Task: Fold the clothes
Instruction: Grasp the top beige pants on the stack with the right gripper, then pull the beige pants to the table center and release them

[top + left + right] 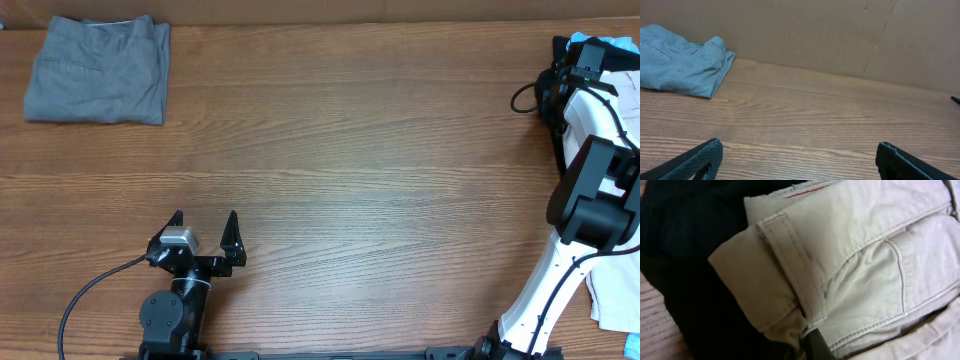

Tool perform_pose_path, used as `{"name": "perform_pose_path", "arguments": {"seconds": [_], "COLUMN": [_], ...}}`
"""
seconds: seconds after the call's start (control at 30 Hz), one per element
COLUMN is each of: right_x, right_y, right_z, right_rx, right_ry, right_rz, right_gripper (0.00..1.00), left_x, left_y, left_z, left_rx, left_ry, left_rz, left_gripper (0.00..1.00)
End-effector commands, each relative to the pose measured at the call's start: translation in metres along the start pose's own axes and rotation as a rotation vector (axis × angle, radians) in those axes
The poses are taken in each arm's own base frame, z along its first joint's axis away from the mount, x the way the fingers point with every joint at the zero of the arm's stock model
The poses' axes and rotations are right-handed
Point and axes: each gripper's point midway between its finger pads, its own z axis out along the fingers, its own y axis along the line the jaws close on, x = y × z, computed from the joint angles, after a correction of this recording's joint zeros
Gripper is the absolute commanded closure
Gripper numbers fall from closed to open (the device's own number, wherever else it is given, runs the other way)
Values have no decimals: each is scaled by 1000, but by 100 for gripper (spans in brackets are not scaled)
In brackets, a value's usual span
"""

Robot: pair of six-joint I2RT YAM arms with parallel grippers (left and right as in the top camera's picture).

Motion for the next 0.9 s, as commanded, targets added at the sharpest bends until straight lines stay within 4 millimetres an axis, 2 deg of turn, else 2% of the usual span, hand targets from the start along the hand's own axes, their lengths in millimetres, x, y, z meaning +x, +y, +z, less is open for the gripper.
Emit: {"name": "perform_pose_path", "arguments": {"seconds": [0.0,0.17,0.3,0.5,0.73,0.8,0.87], "right_x": [1,-13,-36,-62,-90,-96,-101], "right_y": [-17,-28,-43,-59,-70,-68,-56], "right_z": [7,-7,-32,-76,-151,-173,-194], "right_rx": [84,100,102,62,18,7,-31], "right_ry": [12,-23,-94,-195,-326,-357,-384], "right_rz": [90,138,257,308,329,324,305], "right_gripper": [96,96,96,96,96,96,96], "left_x": [0,0,0,0,0,0,0], "left_y": [1,1,1,1,1,1,1], "left_z": [0,0,0,0,0,0,0], "left_rx": [-4,-4,-4,-4,-4,-4,-4], "left_ry": [-7,-7,-7,-7,-7,-7,-7], "left_rz": [23,23,23,23,23,23,23], "left_gripper": [0,0,0,0,0,0,0]}}
